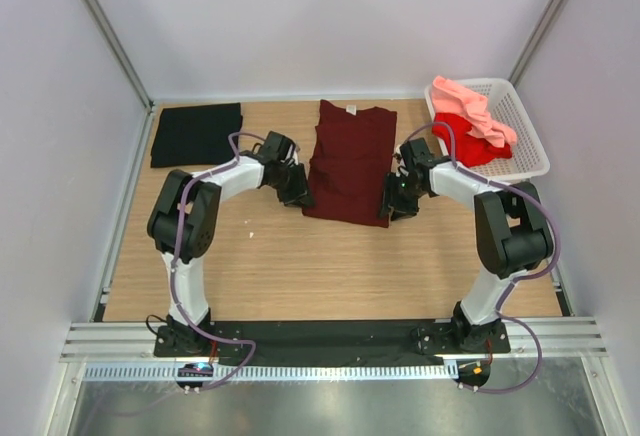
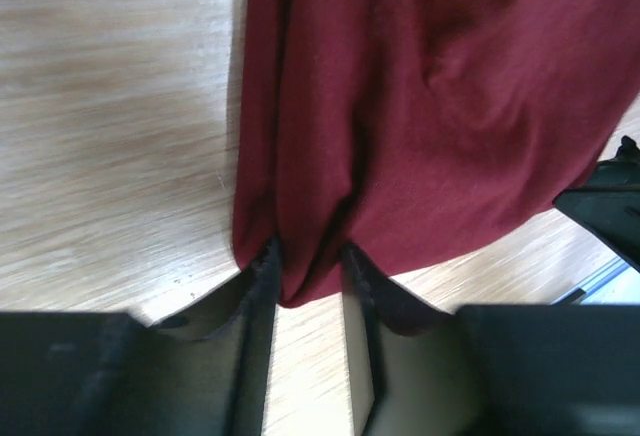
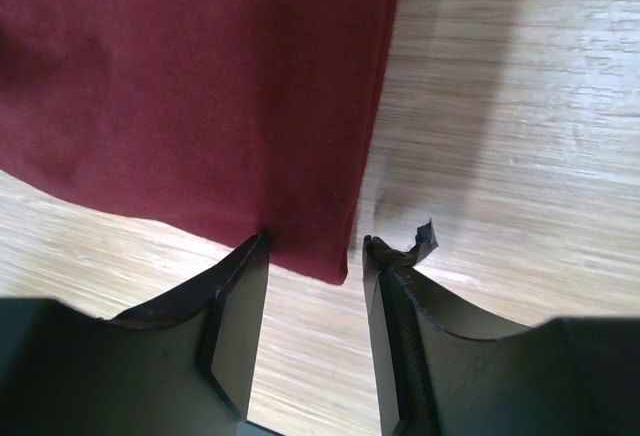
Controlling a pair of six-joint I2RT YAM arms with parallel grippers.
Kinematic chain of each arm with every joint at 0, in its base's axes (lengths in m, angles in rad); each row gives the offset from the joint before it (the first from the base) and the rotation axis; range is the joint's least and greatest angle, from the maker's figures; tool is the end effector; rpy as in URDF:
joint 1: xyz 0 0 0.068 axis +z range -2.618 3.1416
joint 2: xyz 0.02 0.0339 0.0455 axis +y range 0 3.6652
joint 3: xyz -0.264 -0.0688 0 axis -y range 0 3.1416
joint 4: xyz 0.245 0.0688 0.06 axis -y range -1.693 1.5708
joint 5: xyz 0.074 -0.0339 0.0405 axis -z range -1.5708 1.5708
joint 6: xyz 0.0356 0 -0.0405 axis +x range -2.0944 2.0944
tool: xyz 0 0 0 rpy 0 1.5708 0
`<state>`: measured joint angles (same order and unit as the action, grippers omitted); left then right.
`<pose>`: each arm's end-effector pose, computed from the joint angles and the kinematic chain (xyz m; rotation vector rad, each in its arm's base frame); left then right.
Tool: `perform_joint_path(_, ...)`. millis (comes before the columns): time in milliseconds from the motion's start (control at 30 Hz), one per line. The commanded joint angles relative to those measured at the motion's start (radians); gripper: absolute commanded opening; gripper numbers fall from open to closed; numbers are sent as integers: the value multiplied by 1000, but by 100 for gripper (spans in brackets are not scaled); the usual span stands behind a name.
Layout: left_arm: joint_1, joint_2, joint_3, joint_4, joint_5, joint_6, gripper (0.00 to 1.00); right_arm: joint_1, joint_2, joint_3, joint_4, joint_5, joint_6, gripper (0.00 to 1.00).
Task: Fold and stack the t-shirts
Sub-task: Fold the tshirt
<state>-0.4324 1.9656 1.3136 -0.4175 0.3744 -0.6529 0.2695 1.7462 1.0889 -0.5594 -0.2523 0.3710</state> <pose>0.3615 -0.1812 0.1623 -0.1724 2.7864 -0.8210 0.3199 0.0976 0.1695 0.0798 2.8421 0.5023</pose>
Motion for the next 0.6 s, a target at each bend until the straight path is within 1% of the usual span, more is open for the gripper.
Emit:
perform_joint_path(0, -14, 9, -23, 40, 34, -4, 28, 5, 7, -20, 67, -28, -23, 48)
perform_joint_path(33, -12, 4, -30, 40, 35, -8, 24, 5, 7, -24, 70, -27, -23, 47)
perform_joint_path(67, -14, -2, -45, 42, 35, -13, 17, 4, 6, -33, 72, -24, -21, 45)
perform_joint_path(100, -16, -7, -53, 43, 37, -22, 14, 4, 4, -40, 73, -21, -20, 41)
perform_joint_path(133, -19, -11, -60, 46, 41, -27, 7, 4, 4, -47, 75, -16, -20, 38)
perform_joint_path(167, -22, -22, -74, 49, 43, -31, 5, 5, 3, -52, 73, -9, -20, 33)
perform_joint_path(200, -22, -27, -80, 51, 46, -37, 3, 4, -1, -55, 70, 2, -20, 24)
perform_joint_path(233, -28, -31, -86, 51, 47, -54, 0, 5, -7, -58, 49, 36, -18, 20)
perform_joint_path(300, -29, -51, -112, 51, 50, -76, 0, 5, -19, -70, 21, 77, -17, 12)
perform_joint_path(400, -43, -89, -158, 36, 31, -123, 0, 5, -71, -107, -16, 116, 0, 7)
perform_joint_path(467, -51, -111, -178, 10, 5, -155, 1, 4, -118, -142, -33, 122, 14, 7)
perform_joint_path(500, -52, -137, -201, 3, 4, -168, 4, 4, -134, -155, -39, 122, 16, 8)
perform_joint_path(533, -54, -149, -212, 0, 1, -194, 16, 4, -149, -168, -46, 133, 17, 9)
perform_joint_path(567, -54, -166, -217, -10, -3, -203, 23, 5, -175, -172, -56, 137, 17, 12)
